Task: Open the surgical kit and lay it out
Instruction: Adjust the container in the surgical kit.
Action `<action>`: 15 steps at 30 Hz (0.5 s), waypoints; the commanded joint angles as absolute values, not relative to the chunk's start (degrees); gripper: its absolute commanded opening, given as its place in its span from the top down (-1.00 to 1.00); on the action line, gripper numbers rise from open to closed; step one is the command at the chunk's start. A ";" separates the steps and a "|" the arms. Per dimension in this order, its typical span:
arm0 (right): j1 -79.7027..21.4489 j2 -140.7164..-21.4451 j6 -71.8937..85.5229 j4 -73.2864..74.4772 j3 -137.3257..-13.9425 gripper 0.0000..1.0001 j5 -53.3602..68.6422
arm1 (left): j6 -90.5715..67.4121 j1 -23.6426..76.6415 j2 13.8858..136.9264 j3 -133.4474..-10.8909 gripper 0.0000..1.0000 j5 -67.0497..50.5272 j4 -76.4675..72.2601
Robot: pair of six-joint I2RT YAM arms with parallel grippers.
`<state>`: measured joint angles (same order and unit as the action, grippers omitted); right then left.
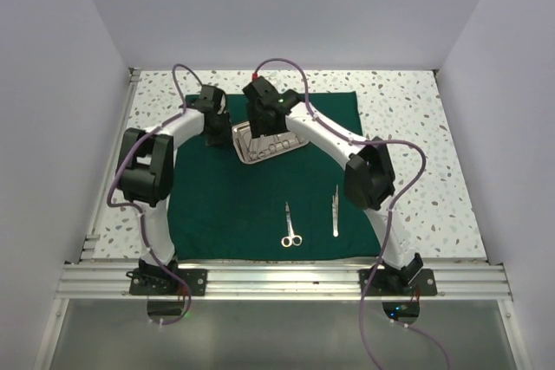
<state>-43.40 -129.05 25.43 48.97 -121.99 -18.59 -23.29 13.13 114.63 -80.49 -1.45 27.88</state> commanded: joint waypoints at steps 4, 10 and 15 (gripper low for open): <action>-40.87 -130.51 23.82 48.69 -127.17 -0.32 -15.74 | -22.50 13.01 118.29 -84.19 0.10 -3.17 25.75; -36.66 -134.99 26.10 48.87 -130.95 -0.31 -13.28 | -23.99 13.01 124.00 -95.33 0.10 -1.59 29.51; -30.43 -139.65 28.21 48.96 -133.33 -0.19 -8.53 | -25.05 13.01 127.00 -101.95 0.10 -1.14 32.95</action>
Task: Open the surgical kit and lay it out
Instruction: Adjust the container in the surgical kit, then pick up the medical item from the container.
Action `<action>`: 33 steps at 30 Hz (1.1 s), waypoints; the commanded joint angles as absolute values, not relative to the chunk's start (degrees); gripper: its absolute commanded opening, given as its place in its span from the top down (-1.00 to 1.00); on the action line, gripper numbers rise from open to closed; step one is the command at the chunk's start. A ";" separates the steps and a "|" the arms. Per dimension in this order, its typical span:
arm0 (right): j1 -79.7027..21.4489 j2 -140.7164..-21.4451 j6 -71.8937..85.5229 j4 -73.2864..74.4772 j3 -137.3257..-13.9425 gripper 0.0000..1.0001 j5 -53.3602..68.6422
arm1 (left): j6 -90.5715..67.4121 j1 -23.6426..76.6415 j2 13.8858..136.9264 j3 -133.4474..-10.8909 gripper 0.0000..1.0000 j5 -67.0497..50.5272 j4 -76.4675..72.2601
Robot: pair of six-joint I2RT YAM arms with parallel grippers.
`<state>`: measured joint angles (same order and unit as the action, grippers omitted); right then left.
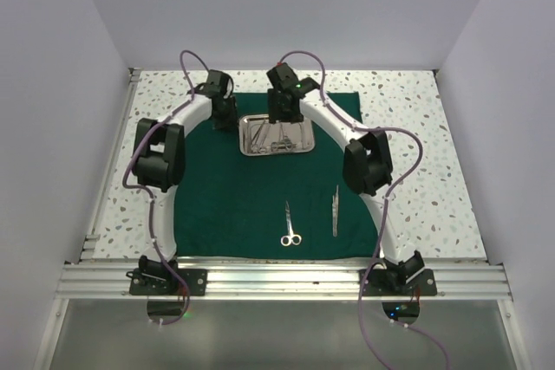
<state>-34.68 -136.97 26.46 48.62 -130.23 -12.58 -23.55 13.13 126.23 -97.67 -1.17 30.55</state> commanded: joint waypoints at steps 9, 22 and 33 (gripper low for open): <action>-28.74 -146.86 27.95 47.46 -140.80 -0.19 -9.49 | -24.61 13.27 119.01 -98.35 0.10 -1.85 36.65; -32.17 -150.55 27.07 46.93 -146.51 -0.18 -14.32 | -23.03 13.18 107.76 -87.02 0.10 -2.10 35.60; -32.52 -157.06 28.21 47.90 -150.12 -0.04 -18.81 | -22.94 12.75 98.36 -78.14 0.10 -2.90 34.36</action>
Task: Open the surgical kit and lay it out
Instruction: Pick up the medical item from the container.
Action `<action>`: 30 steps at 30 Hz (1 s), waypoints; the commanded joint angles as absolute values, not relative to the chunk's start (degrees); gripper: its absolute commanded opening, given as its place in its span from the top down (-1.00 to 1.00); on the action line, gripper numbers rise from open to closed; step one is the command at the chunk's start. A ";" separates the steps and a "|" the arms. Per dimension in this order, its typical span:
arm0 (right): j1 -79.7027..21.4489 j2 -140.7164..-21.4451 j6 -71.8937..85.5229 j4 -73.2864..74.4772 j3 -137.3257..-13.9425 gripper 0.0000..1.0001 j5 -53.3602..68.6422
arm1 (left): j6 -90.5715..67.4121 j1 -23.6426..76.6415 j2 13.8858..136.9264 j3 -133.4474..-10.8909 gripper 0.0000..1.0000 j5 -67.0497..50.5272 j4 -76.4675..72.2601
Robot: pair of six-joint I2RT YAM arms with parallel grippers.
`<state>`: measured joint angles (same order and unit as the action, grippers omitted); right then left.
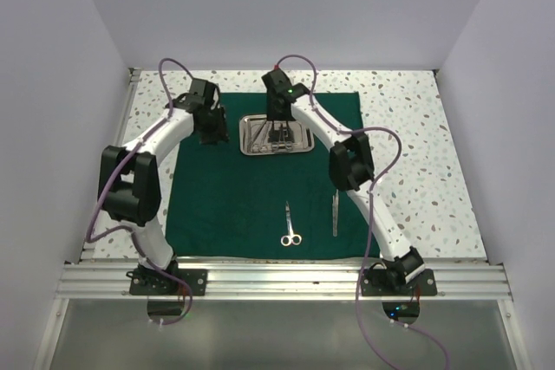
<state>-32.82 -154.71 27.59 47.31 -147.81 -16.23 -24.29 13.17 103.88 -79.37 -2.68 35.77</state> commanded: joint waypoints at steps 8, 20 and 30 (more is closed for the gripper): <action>-32.61 -161.45 26.90 51.24 -152.31 0.37 -18.37 | -22.06 8.35 94.39 -73.83 0.10 -3.43 33.58; -32.78 -162.51 25.31 52.91 -153.54 1.00 -19.07 | -21.36 6.24 96.77 -74.53 0.10 -5.62 32.96; -32.43 -150.48 24.08 40.53 -150.47 1.00 -20.74 | -21.53 6.24 99.05 -76.82 0.10 -7.03 32.96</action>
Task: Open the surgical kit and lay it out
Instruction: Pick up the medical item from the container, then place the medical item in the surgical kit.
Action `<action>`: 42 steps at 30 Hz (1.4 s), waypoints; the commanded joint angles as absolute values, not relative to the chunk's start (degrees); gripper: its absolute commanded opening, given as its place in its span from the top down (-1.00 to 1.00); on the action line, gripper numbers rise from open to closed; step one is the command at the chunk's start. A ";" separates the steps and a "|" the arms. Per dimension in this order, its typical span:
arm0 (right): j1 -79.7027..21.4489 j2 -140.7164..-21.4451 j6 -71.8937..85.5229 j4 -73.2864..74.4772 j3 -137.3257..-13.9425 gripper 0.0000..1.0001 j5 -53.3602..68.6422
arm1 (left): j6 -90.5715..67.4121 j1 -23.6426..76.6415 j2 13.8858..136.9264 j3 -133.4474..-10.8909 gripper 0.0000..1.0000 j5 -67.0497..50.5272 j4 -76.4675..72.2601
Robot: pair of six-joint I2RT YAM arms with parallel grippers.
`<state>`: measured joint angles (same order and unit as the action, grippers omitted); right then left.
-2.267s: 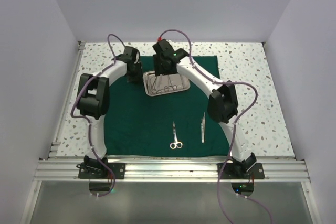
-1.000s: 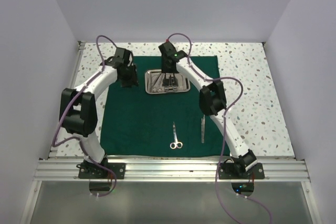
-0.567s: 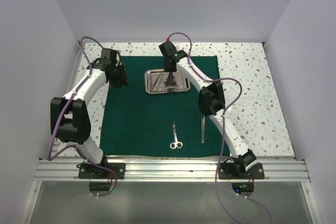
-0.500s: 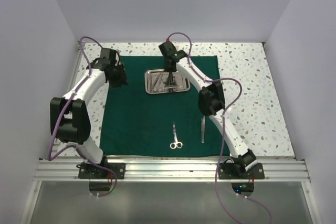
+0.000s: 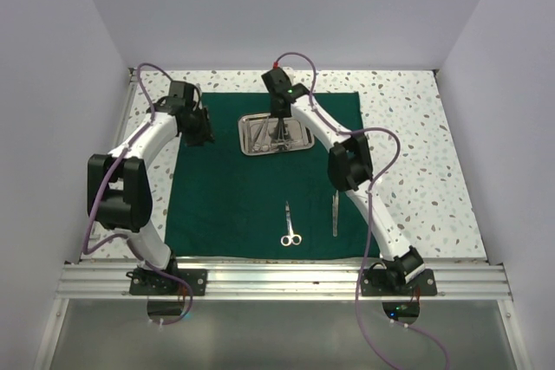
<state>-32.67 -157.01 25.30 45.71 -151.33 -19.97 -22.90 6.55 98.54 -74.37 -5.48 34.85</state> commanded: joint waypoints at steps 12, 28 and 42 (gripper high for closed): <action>-31.82 -136.15 24.69 42.44 -143.37 1.00 -22.94 | -21.36 6.24 98.79 -76.90 0.11 -6.77 32.78; -44.54 -99.86 45.52 35.34 -80.96 1.00 -19.34 | -24.34 6.42 107.31 -83.84 0.15 -7.47 33.31; -51.68 -100.19 52.30 30.15 -66.53 1.00 -15.47 | -24.79 6.85 112.15 -93.69 0.14 -6.42 35.42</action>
<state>-51.20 -101.51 50.11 33.65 -66.65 -15.42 -23.62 6.55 112.33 -91.20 -6.42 35.38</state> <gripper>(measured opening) 0.031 0.425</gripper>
